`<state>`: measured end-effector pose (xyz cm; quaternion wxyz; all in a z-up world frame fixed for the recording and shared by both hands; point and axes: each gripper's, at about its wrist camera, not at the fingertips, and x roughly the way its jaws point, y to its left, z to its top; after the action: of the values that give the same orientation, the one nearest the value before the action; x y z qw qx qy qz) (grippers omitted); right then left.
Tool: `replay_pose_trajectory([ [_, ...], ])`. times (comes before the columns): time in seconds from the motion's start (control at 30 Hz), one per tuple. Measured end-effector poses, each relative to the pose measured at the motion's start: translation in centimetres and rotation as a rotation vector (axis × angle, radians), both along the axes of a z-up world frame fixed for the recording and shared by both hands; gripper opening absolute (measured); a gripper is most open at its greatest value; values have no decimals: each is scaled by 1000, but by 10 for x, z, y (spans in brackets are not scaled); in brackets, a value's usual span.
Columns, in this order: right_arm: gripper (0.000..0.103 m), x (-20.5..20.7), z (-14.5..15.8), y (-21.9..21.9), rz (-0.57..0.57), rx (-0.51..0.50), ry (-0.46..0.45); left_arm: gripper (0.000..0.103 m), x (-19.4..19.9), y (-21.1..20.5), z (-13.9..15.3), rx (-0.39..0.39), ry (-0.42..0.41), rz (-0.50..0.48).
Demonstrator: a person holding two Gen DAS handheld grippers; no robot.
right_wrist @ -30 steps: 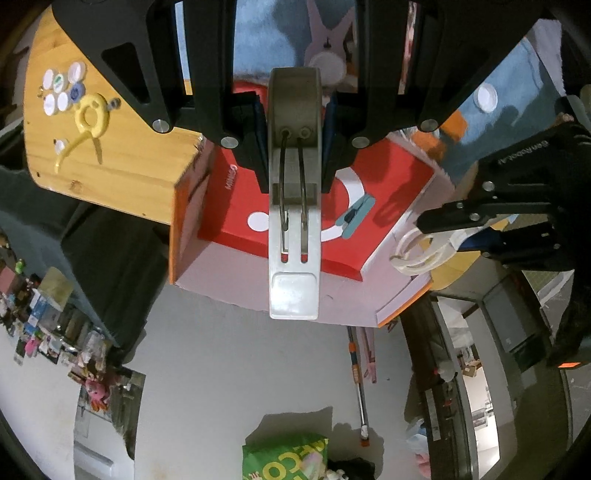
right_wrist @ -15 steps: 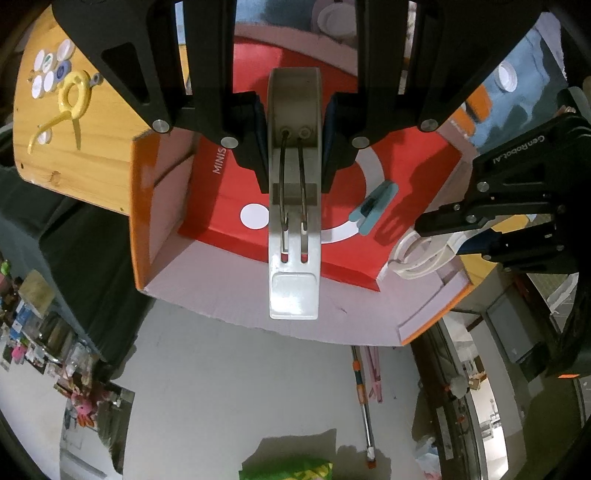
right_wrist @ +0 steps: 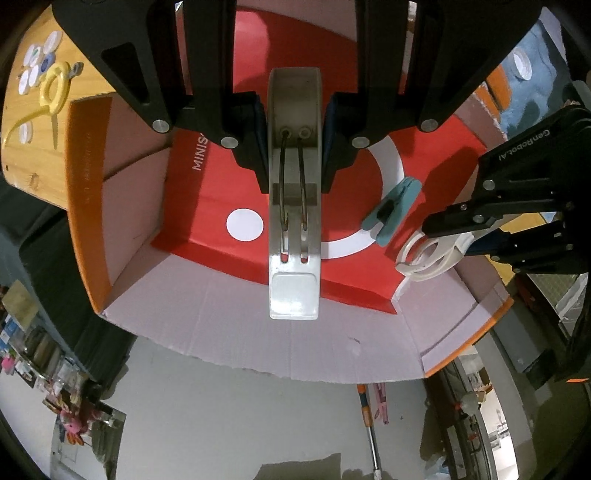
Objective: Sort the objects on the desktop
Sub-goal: 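Lower both held clothespins toward the red floor of the box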
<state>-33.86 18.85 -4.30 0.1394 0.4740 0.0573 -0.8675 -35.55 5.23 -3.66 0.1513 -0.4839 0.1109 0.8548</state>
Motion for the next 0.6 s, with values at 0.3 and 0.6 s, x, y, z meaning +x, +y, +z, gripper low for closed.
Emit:
replay_pose_trajectory([
  [0.3,22,-3,-11,-2,5,14,-20,21,-6,-2,-10,-5,-23,9],
  [0.6,22,-8,-14,-1,-2,11,-25,21,-7,4,-17,-9,-36,3],
])
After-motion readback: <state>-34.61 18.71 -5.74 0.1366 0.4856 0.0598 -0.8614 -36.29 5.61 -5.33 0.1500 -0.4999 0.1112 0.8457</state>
